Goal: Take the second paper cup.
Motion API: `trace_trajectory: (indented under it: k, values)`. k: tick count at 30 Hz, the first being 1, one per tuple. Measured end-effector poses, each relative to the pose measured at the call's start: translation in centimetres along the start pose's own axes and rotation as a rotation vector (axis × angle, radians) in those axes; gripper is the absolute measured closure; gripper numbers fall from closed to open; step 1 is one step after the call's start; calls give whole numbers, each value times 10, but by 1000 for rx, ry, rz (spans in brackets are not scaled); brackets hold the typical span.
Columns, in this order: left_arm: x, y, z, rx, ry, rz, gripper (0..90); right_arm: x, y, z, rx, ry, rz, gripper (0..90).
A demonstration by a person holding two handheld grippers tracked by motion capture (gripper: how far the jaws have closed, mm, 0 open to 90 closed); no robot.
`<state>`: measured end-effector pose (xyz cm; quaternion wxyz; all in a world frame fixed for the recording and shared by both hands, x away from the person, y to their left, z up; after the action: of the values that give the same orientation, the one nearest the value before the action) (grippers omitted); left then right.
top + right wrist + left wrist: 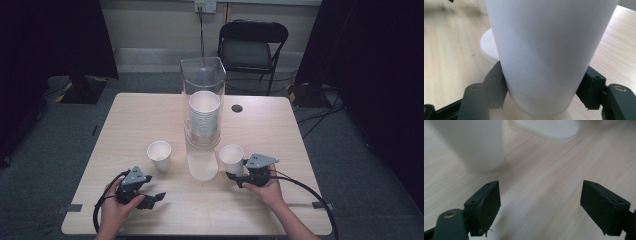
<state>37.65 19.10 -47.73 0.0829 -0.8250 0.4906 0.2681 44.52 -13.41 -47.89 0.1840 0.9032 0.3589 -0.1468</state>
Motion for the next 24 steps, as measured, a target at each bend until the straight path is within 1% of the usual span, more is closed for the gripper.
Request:
trace_trajectory:
  k: [1, 2, 3, 4, 6, 7, 9, 10, 12, 13, 14, 15, 16, 17, 18, 19, 20, 21, 22, 23, 24]
  values:
    - [0, 7, -7, 29, 23, 13, 164, -2, -1, 1, -2, 2, -2, 346]
    - [1, 15, -15, 30, 45, 24, 164, -4, -2, 2, -5, 11, -4, 345]
    - [1, 23, -24, 55, 60, 35, 161, -6, -3, 3, -17, 16, -8, 345]
    - [2, 30, -32, 58, 76, 48, 158, -7, -5, 3, -29, 20, -11, 345]
    - [3, 42, -44, 38, 98, 62, 158, -9, -9, 3, -33, 27, -28, 345]
    - [5, 46, -51, 40, 100, 54, 155, -9, -11, 3, -35, 26, -29, 345]
    - [11, 55, -66, 0, 101, 49, 158, -10, -13, 2, -22, 39, -43, 345]
    - [13, 58, -71, -2, 98, 53, 158, -10, -14, 1, -19, 44, -44, 345]
    - [19, 67, -84, -31, 109, 93, 158, -10, -14, 1, -22, 47, -46, 344]
    - [23, 70, -91, -32, 111, 105, 161, -10, -15, 1, -23, 50, -48, 345]
    - [25, 71, -96, -29, 105, 105, 167, -10, -16, 1, -31, 56, -49, 344]
    - [29, 71, -102, -21, 112, 107, 169, -10, -16, 1, -34, 56, -49, 344]
    - [33, 71, -105, -31, 114, 117, 178, -10, -18, 0, -40, 58, -53, 344]
    - [36, 70, -109, -48, 121, 118, 190, -9, -19, 0, -42, 62, -56, 344]
    - [38, 69, -110, -54, 113, 114, 191, -9, -21, -1, -43, 68, -61, 343]
    - [43, 68, -114, -71, 129, 122, 199, -9, -22, -2, -46, 69, -64, 344]
    - [45, 68, -116, -75, 127, 119, 224, -8, -24, -2, -55, 69, -66, 344]
    - [48, 68, -118, -86, 138, 120, 239, -8, -25, -3, -61, 69, -70, 343]
    - [50, 68, -121, -101, 142, 128, 251, -7, -27, -3, -71, 71, -77, 343]
    - [53, 68, -125, -110, 144, 126, 261, -6, -28, -3, -81, 66, -77, 343]
    - [55, 68, -128, -118, 156, 135, 261, -6, -30, -3, -92, 63, -76, 343]
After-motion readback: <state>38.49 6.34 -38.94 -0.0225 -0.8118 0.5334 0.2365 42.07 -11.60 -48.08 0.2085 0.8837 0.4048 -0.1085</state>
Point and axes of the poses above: each handheld gripper's, and its own axes: x roughly forward along the jaws, z roughly out of its underside, y roughly to its right, the point moved 6 cm from there along x, roughly forward along the jaws, and after that the axes turned 11 degrees about z, right-handed, at the moved point
